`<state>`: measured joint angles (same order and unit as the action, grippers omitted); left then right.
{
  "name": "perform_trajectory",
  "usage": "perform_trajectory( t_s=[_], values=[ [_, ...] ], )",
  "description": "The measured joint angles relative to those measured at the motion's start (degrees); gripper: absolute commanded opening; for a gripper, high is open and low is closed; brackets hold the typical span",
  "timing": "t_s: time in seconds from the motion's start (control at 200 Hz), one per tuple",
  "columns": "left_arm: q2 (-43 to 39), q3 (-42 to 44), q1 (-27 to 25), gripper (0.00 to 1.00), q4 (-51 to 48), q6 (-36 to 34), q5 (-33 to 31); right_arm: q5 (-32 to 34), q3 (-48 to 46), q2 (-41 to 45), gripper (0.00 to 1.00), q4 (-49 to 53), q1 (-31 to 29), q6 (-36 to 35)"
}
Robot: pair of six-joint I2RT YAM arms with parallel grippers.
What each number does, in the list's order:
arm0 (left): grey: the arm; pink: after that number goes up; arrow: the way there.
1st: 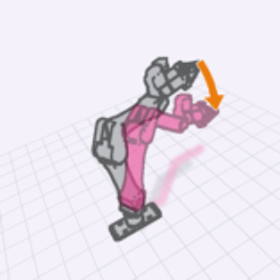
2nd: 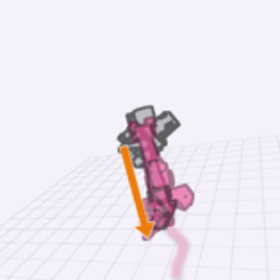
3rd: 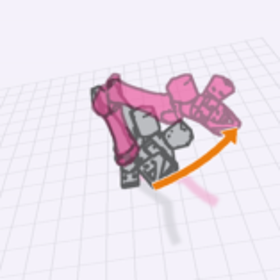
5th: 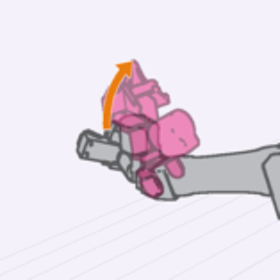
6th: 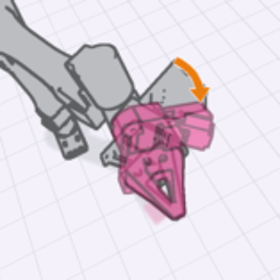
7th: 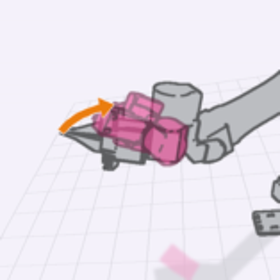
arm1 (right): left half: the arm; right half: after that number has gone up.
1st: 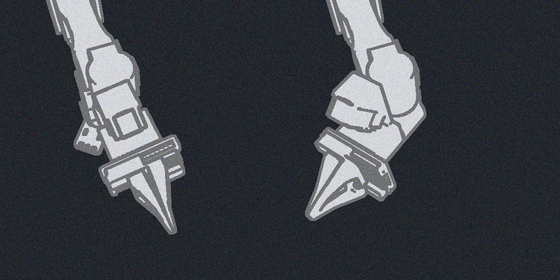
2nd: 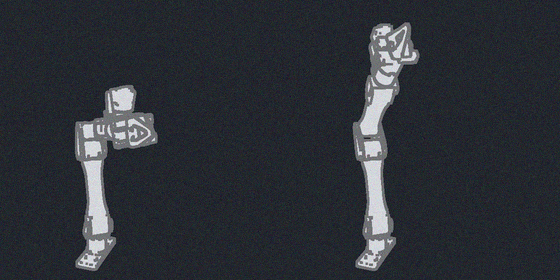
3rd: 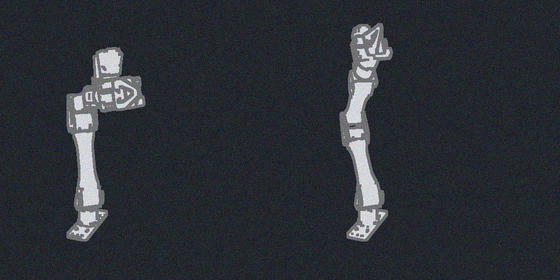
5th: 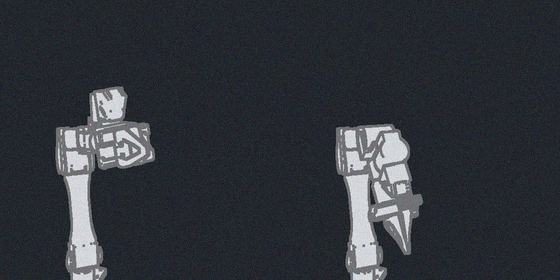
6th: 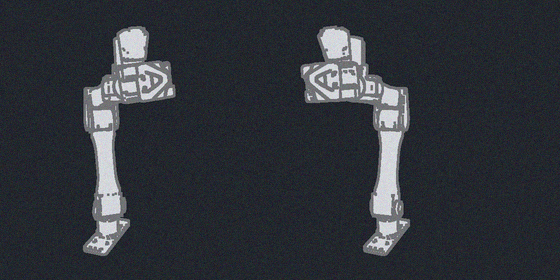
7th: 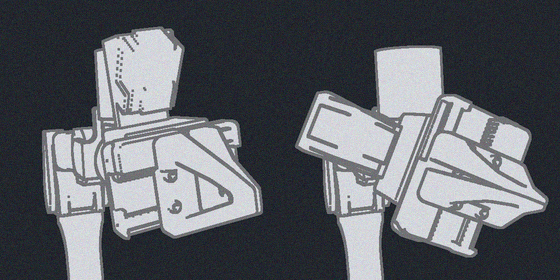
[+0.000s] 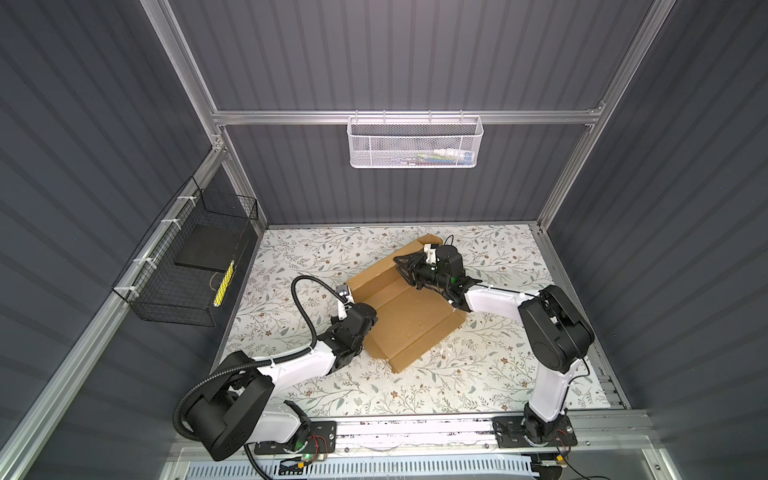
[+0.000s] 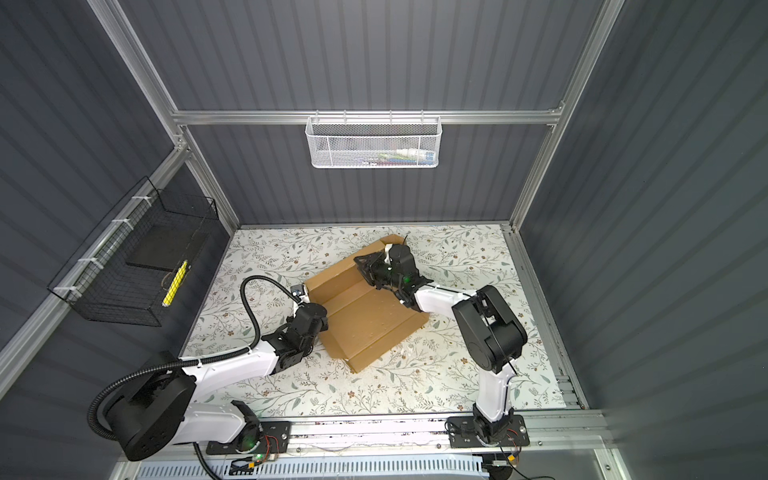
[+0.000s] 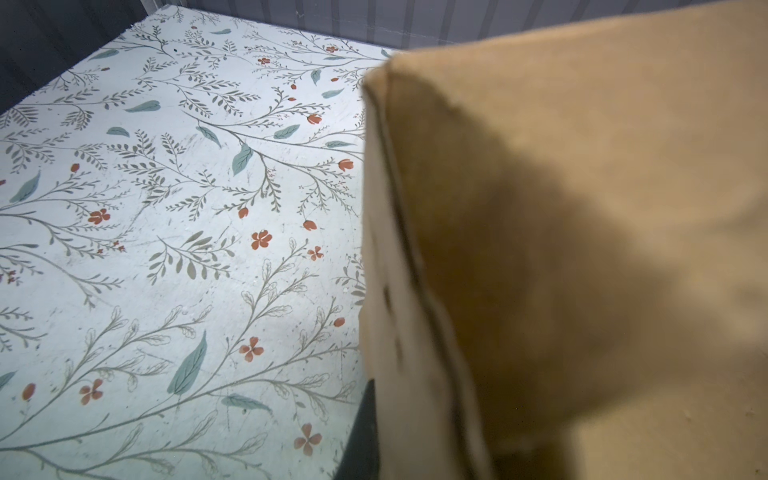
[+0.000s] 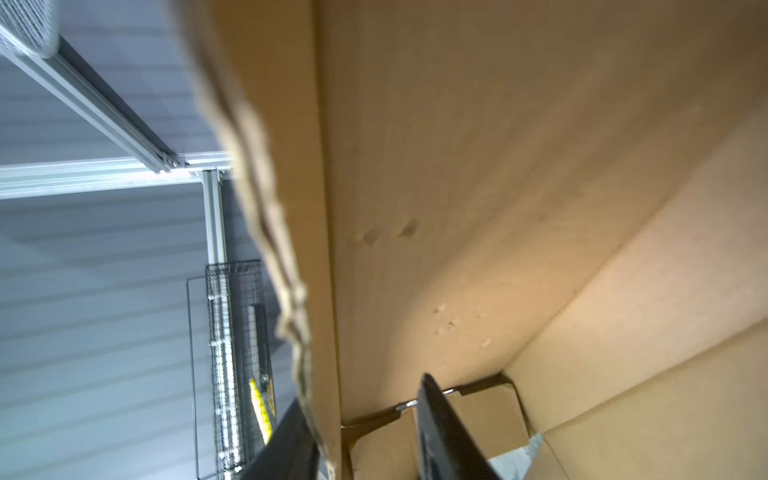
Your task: Fold the paper box
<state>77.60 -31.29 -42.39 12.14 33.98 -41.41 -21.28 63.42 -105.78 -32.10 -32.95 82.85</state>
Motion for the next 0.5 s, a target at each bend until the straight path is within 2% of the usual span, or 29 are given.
perform_trajectory(
  t_s=[0.22,0.5],
  values=[
    [1.81,-1.9,0.0,0.0,0.81,-1.88,-0.24,1.42,-4.17,7.76,0.63,3.04,0.0,-2.91],
    [2.16,-3.17,0.79,0.0,0.85,-4.02,-0.2,4.15,-11.34,14.82,0.69,6.58,0.0,-5.6]
  ],
)
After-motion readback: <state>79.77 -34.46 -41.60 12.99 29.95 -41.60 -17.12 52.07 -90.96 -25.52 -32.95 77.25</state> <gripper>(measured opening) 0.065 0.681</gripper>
